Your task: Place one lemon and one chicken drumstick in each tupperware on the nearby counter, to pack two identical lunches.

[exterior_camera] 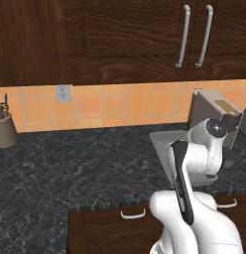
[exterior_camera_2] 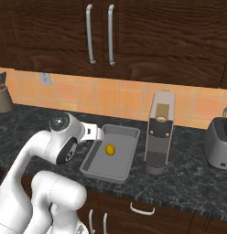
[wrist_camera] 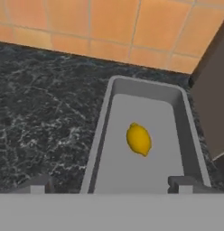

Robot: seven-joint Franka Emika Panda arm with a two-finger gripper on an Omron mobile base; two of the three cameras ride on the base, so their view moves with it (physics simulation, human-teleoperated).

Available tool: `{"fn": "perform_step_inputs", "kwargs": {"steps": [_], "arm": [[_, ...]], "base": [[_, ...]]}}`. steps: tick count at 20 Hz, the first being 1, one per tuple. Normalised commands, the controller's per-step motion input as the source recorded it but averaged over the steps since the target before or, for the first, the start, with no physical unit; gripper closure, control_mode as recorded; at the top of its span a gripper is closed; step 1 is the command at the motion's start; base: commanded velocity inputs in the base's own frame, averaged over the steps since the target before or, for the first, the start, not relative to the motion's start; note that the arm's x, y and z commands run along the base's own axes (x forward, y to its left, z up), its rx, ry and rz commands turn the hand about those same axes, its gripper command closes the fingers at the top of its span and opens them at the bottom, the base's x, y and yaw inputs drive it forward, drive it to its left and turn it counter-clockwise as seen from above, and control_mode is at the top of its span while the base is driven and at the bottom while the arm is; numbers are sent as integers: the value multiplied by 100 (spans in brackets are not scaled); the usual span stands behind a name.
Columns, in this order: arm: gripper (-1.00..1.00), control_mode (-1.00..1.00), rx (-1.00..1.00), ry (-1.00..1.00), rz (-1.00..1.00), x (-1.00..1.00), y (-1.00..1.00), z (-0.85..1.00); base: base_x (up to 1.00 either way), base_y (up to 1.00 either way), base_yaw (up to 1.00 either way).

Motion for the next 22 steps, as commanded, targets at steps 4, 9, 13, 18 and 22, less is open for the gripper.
{"fn": "perform_step_inputs", "kwargs": {"steps": [4, 9, 13, 18, 22], "arm": [[-100, -100, 30, 16, -39, -67, 65, 31], [-100, -100, 15, 9, -7, -69, 31, -36], [-100, -100, 0, -8, 5, -96, 0, -38], [-100, -100, 0, -5, 10, -86, -12, -7], [-100, -100, 0, -3, 10, -95, -24, -13]], "base": [[0, 0, 0], [0, 0, 0], [0, 0, 0], [0, 0, 0], [0, 0, 0]]}}
